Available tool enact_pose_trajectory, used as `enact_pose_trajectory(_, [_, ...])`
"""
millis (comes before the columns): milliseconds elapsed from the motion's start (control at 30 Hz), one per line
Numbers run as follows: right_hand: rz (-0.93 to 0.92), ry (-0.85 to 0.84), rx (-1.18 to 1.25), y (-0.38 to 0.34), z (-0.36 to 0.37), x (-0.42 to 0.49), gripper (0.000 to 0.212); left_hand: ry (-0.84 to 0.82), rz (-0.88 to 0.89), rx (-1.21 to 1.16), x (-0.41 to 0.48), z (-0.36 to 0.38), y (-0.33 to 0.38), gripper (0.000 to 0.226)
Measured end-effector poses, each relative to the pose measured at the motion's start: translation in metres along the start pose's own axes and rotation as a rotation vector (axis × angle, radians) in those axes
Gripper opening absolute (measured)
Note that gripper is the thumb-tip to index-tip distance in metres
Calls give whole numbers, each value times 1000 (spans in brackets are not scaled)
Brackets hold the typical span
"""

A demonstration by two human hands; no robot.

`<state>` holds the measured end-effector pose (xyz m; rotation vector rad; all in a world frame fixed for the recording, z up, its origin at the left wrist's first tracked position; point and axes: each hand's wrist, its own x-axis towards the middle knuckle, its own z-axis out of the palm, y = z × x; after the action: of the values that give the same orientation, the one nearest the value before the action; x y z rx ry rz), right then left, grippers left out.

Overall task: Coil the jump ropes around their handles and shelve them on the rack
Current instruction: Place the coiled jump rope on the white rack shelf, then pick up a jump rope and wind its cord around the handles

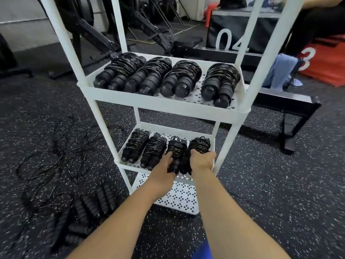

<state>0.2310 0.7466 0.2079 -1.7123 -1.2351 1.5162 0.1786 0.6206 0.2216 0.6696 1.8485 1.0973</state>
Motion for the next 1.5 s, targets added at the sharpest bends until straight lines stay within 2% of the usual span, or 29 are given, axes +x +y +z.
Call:
enact_pose_trajectory(267, [-5, -11, -120, 14, 7, 8, 49, -25, -17, 134, 8, 5, -8, 70])
enact_pose_trajectory(433, [13, 28, -324, 9, 6, 6, 52, -39, -39, 164, 11, 4, -7, 70])
enact_pose_trajectory(567, [-88, 50, -419, 8, 6, -3, 64, -37, -31, 188, 10, 4, -1, 67])
enact_pose_trajectory(733, [-228, 19, -562, 5, 9, -26, 59, 24, -13, 171, 3, -4, 7, 65])
enact_pose_trajectory(867, [-324, -74, -559, -3, 24, -66, 49, 160, 12, 175, -13, -31, 8, 63])
enact_pose_trajectory(1100, [-464, -407, -438, -6, 48, -159, 34, 384, 38, 311, -97, -77, 26, 44])
enact_pose_trajectory(1267, [-518, -563, -462, -2, 55, -221, 42, 497, -32, 338, -160, -108, 19, 54])
enact_pose_trajectory(1500, [-613, -748, -548, 9, 67, -291, 33, 620, -110, 309, -244, -159, 0, 61])
